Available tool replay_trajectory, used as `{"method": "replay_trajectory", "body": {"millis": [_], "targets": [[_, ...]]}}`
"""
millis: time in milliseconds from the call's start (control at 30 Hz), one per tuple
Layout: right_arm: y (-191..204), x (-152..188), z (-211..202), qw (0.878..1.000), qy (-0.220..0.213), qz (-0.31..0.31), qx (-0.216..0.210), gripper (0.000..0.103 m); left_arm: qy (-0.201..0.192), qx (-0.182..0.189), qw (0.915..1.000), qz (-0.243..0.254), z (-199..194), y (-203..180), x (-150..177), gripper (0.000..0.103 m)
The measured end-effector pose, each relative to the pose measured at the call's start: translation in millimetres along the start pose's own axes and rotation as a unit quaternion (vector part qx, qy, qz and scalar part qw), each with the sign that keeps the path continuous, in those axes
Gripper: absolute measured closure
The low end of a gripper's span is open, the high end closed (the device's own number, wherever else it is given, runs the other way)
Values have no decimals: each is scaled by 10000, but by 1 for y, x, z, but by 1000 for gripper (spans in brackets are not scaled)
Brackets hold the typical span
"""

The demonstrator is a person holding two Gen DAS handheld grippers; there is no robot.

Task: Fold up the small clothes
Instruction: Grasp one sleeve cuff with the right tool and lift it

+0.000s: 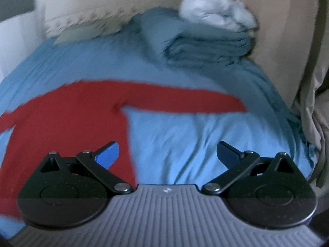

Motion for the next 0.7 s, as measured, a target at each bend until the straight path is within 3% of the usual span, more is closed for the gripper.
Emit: {"method": "replay_trajectory", "body": {"millis": [200, 367, 500, 700], "targets": [[-51, -22, 105, 9972, -457, 432, 402, 0, 130, 328, 9994, 11, 96, -35, -34, 0], [-84, -22, 194, 9941, -440, 715, 686, 0, 524, 596, 9967, -183, 189, -57, -49, 0], [-111, -12, 254, 9915, -332, 936, 845, 0, 888, 615, 9938, -249, 255, -73, -52, 0], [-149, -2, 310, 9827, -219, 1694, 718, 0, 1153, 458, 9923, 40, 317, -95, -51, 0]]}}
Point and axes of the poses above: each gripper's, at about its wrist camera, not at the fingertips, and z roughly the way its jaws point, y to its left, x to its underside, the point moved 2 cm from there along z, roughly the way its jaws point
